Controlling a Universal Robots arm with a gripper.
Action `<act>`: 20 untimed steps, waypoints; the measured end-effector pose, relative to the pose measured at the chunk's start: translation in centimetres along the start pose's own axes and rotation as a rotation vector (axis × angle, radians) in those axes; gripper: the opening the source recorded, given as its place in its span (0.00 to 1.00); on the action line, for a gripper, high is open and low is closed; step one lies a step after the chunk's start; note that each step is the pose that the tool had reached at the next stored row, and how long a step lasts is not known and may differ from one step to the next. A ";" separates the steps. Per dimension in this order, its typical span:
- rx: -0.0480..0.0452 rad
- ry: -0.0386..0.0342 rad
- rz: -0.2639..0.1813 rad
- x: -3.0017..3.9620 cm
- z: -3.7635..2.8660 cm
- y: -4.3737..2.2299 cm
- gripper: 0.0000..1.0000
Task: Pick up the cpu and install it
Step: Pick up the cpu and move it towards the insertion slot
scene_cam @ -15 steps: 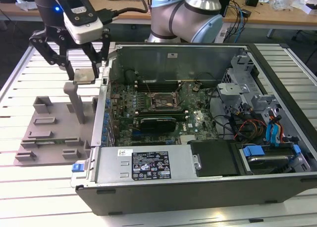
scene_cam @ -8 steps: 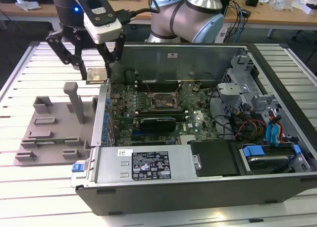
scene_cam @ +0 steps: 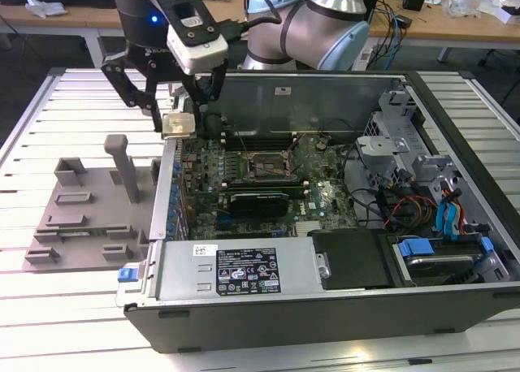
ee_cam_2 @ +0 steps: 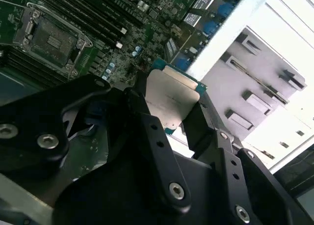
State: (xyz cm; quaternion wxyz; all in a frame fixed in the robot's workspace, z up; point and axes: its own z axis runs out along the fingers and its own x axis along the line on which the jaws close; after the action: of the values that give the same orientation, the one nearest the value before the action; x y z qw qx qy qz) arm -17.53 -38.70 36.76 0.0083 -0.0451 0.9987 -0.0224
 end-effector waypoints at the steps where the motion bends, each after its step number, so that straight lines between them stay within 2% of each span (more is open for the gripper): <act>1: 0.0001 0.0001 0.000 -0.46 0.07 -0.01 0.55; 3: 0.0001 0.0006 0.000 -1.10 0.19 -0.01 0.55; 9: 0.0000 0.0016 0.000 -2.20 0.53 0.11 0.55; 10: -0.0001 0.0019 0.000 -2.58 0.63 0.22 0.55; 13: -0.0001 0.0022 0.000 -2.99 0.73 0.40 0.55; 20: 0.0011 0.0034 0.000 -4.42 1.18 1.08 0.55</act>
State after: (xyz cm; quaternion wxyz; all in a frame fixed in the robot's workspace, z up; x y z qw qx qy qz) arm -13.20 -37.28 35.60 0.0066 -0.0452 0.9987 -0.0230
